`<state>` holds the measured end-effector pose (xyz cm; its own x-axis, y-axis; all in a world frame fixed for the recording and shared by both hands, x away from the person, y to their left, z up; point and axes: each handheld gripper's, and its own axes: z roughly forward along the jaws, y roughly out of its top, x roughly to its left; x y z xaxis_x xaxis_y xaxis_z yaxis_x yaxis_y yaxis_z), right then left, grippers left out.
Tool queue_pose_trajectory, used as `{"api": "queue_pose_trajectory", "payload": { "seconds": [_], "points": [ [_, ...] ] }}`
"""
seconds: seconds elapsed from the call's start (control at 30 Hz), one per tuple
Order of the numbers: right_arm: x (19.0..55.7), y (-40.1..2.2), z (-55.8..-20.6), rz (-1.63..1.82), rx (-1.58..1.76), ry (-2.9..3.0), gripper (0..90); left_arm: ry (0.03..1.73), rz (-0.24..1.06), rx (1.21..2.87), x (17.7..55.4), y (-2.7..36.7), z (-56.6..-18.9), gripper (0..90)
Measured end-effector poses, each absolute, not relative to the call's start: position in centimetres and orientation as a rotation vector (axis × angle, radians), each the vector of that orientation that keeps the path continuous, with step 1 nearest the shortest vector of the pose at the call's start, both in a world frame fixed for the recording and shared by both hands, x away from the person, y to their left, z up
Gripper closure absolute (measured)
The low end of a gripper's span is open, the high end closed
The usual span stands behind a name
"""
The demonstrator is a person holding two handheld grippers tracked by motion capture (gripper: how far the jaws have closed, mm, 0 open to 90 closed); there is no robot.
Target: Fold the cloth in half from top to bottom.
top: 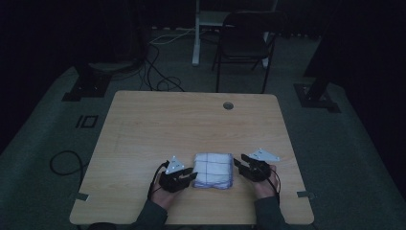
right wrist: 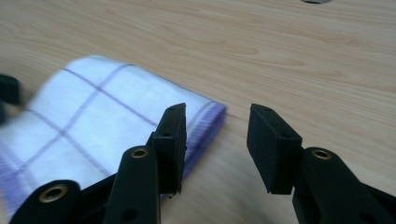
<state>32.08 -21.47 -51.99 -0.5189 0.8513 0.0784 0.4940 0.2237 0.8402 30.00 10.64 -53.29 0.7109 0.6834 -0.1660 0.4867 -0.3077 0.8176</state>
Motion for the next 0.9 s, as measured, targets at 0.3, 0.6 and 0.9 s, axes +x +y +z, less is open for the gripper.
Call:
{"api": "queue_pose_trajectory", "payload": {
  "seconds": [0.3, 0.6, 0.9],
  "points": [
    [32.8, -22.3, -53.2, 1.153, 1.288, 2.102, 57.8, 0.973, 0.330, 1.912, 31.1, 13.6, -52.5, 68.2],
    [33.1, -22.5, -53.8, 1.057, 1.303, 2.105, 54.7, 1.080, 0.361, 1.851, 31.8, 16.5, -52.7, 63.5],
    [33.5, -23.3, -53.9, 1.039, 1.338, 2.086, 54.2, 1.147, 0.408, 1.868, 32.2, 17.4, -52.9, 60.9]
  ]
}}
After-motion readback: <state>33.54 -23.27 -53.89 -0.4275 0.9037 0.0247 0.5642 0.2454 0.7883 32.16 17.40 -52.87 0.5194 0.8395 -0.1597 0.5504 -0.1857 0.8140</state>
